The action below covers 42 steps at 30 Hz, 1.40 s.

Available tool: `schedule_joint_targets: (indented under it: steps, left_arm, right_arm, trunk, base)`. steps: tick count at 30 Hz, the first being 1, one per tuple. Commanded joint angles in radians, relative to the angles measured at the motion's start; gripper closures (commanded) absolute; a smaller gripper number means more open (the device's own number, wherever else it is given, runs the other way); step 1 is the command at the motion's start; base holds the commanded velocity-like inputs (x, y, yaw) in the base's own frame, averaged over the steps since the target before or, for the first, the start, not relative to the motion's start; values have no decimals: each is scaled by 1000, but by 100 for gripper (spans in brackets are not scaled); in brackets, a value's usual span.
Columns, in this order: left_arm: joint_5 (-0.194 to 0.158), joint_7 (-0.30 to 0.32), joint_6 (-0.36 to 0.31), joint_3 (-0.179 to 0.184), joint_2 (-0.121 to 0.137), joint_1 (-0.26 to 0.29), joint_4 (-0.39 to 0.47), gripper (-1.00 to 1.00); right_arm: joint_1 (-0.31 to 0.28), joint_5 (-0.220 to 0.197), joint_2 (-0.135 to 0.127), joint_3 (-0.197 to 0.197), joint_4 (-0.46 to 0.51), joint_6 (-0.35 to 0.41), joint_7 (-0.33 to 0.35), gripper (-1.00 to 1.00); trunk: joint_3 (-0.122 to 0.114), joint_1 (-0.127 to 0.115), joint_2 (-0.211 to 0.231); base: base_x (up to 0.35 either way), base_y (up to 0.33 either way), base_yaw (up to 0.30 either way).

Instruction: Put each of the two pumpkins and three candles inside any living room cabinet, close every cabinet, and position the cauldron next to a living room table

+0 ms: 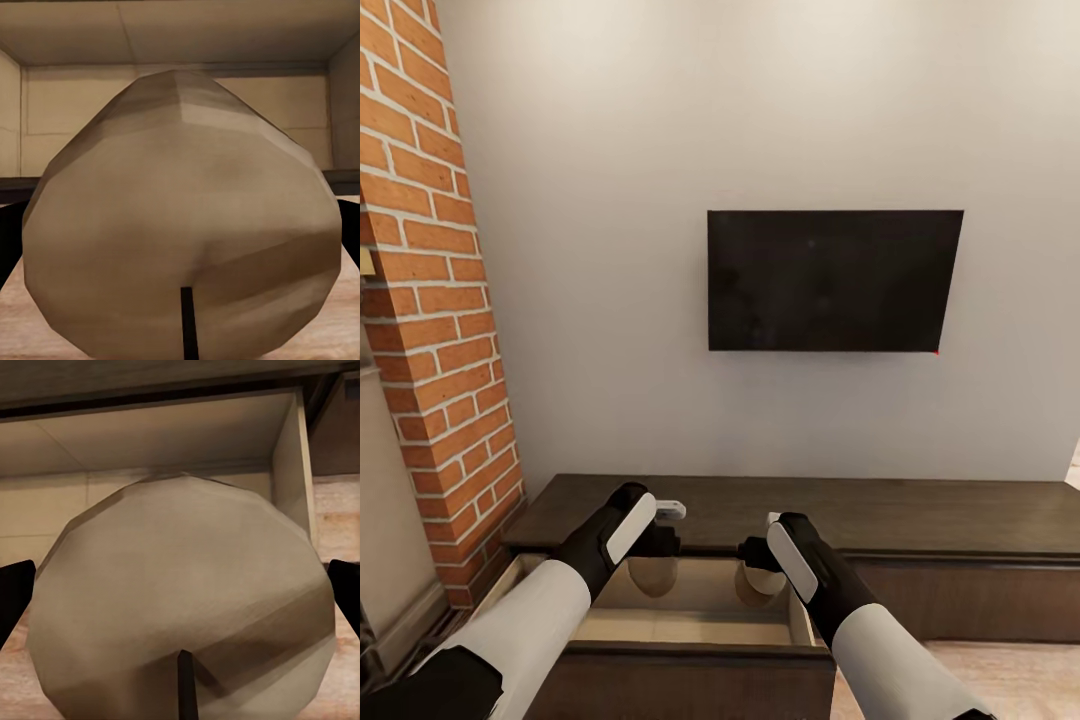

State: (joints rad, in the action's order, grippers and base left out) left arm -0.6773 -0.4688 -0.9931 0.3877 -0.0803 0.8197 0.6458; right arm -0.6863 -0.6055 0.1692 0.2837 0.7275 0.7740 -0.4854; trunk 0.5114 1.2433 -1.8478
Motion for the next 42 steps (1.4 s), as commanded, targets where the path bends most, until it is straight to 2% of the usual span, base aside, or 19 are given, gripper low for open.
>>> schedule_joint_targets:
  steps: [1,39,42]
  left_arm:
    - [-10,-10,-2,3,0,1,1,100]
    - [-10,-11,-12,3,-7,1,-4,100]
    - [-10,-11,-12,3,-7,1,-4,100]
  right_arm:
    - [-1,-11,0,3,1,1,-10,100]
    - [-1,-11,-2,3,1,1,-7,100]
    - [-1,-11,-2,3,1,1,-7,100]
  trunk:
    - [4,4,-8]
    - [123,150,-274]
    - [123,150,-274]
  base:
    - [0,0,0]
    - [0,0,0]
    - [0,0,0]
